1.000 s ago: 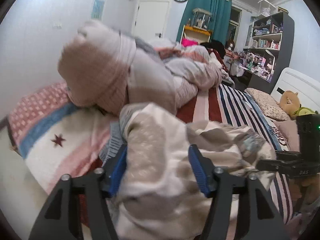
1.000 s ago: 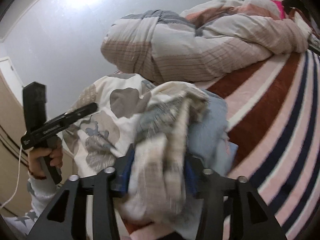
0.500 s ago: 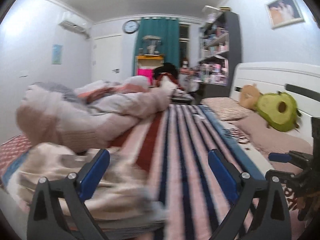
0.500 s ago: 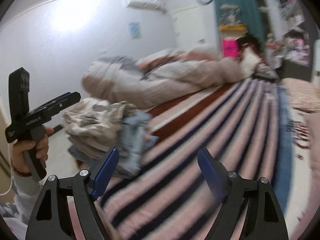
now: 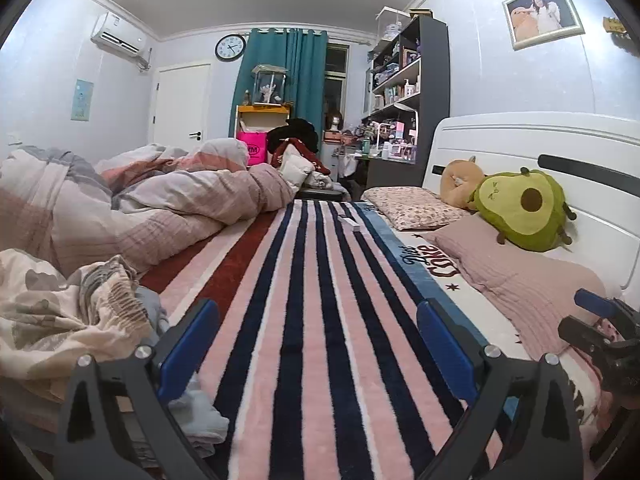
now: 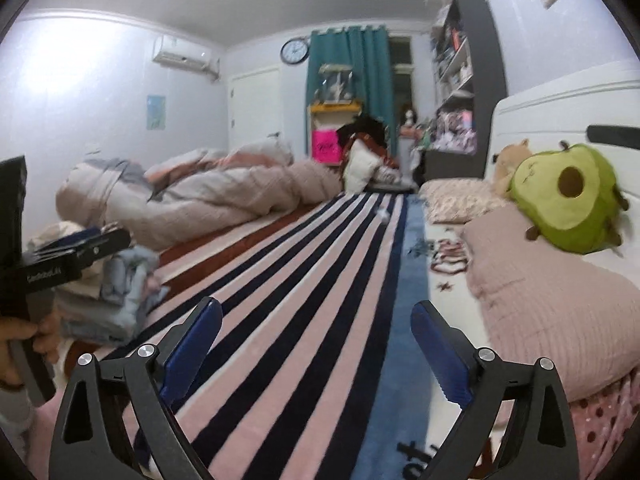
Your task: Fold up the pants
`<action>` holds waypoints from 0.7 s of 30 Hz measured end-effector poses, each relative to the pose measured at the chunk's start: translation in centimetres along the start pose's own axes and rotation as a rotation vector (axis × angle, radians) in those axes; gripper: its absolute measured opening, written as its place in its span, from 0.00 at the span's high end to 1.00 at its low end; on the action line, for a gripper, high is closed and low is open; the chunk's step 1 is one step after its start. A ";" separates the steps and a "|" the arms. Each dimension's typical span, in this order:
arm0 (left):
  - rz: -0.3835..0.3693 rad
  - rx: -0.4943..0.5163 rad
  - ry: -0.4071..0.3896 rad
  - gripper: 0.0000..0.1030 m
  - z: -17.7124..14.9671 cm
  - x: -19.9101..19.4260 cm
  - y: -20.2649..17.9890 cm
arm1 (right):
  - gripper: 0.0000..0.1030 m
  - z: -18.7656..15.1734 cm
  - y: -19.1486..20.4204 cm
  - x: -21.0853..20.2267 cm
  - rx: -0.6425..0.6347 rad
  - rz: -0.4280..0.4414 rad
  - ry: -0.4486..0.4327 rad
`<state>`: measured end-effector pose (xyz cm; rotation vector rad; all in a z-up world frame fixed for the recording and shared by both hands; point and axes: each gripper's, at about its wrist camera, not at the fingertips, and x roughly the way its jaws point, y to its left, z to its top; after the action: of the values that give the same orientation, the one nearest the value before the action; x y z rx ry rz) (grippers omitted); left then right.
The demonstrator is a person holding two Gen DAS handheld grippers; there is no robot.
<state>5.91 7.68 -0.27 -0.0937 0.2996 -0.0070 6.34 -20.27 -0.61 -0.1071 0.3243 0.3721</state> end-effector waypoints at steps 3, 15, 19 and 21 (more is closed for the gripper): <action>0.003 -0.013 0.004 0.05 -0.1 0.2 0.4 | 0.08 -0.1 0.2 0.0 -0.012 -0.022 0.007; 0.013 -0.008 0.002 0.05 -0.4 0.4 0.5 | 0.08 -0.5 1.0 -0.2 -0.056 -0.049 0.011; 0.013 -0.001 0.001 0.05 -0.5 0.4 0.4 | 0.08 -0.5 1.3 -0.1 -0.073 -0.065 0.016; 0.012 0.004 0.005 0.05 -0.6 0.5 0.3 | 0.08 -0.5 1.3 0.0 -0.071 -0.064 0.020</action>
<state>6.23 7.90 -1.04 -0.0875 0.3055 0.0037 5.74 -19.10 -1.16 -0.1908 0.3263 0.3195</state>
